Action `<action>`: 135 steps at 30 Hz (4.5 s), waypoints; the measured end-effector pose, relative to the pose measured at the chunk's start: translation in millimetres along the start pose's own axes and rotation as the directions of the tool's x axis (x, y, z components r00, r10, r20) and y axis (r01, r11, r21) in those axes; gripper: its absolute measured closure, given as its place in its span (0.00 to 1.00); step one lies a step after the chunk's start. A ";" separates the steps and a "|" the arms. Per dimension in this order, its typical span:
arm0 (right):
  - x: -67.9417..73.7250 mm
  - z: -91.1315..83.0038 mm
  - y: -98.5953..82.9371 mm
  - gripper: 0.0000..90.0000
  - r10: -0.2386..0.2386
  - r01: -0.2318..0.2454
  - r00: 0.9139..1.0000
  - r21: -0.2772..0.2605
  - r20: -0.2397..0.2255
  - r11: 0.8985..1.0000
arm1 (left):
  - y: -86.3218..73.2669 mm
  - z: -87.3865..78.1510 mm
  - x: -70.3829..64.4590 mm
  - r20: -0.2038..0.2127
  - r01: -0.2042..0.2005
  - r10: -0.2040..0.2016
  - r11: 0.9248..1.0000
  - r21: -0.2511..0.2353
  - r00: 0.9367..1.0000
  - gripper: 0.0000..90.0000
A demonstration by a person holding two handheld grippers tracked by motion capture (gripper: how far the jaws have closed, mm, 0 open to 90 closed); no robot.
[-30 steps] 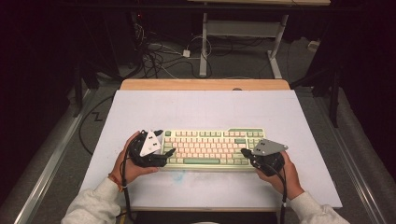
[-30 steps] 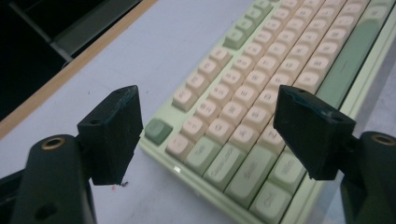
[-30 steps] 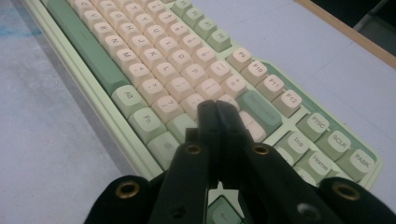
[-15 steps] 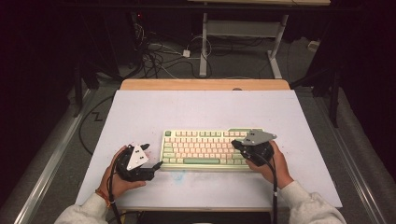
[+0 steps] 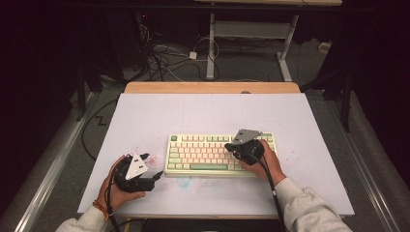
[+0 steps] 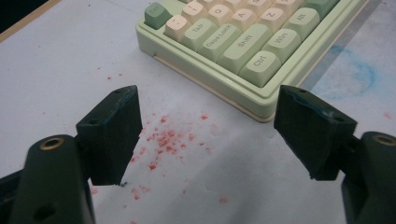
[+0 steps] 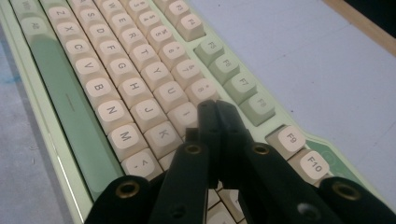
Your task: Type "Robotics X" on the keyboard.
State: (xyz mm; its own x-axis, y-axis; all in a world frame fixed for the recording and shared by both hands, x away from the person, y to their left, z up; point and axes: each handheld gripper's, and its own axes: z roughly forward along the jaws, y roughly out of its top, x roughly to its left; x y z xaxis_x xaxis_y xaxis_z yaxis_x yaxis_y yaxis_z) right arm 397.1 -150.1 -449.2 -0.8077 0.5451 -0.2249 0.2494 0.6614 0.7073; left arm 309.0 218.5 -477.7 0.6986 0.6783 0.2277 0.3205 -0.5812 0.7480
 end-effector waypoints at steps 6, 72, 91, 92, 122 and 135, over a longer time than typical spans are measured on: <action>-0.6 7.9 -0.7 1.00 -0.007 0.007 1.000 0.027 -0.003 1.000 | -0.1 0.9 0.0 0.003 -0.001 0.001 1.000 0.003 1.000 0.25; 22.3 -102.0 -69.7 0.23 0.148 -0.084 0.952 -0.239 0.268 0.967 | 11.2 -13.0 2.3 0.040 0.004 -0.003 0.999 -0.041 0.999 0.50; 34.6 -102.3 -87.9 0.24 0.111 -0.064 0.962 -0.190 0.248 0.980 | 56.8 8.9 -3.8 0.193 -0.058 0.056 0.998 0.001 0.980 0.98; 34.1 -101.2 -88.4 0.24 0.108 -0.063 0.964 -0.187 0.245 0.980 | 60.9 11.1 -6.5 0.204 -0.075 0.072 0.997 0.006 0.976 0.98; 32.7 -93.3 -89.3 0.25 0.098 -0.059 0.966 -0.162 0.241 0.985 | 133.5 86.6 -52.3 0.333 -0.245 0.210 0.967 0.066 0.919 0.98; 36.6 -93.2 -86.5 0.25 0.080 -0.040 0.965 -0.163 0.249 0.986 | 132.6 97.8 -51.4 0.338 -0.243 0.197 0.965 0.098 0.920 0.98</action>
State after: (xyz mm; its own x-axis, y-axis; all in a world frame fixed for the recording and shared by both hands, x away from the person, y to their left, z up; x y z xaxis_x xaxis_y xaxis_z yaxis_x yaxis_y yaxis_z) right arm 296.2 -235.4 -456.1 -0.6268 0.7072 -0.3271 0.1907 0.5463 0.8156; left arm 378.1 62.6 -451.2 0.9223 0.3579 0.1461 0.2027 -0.7696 0.6055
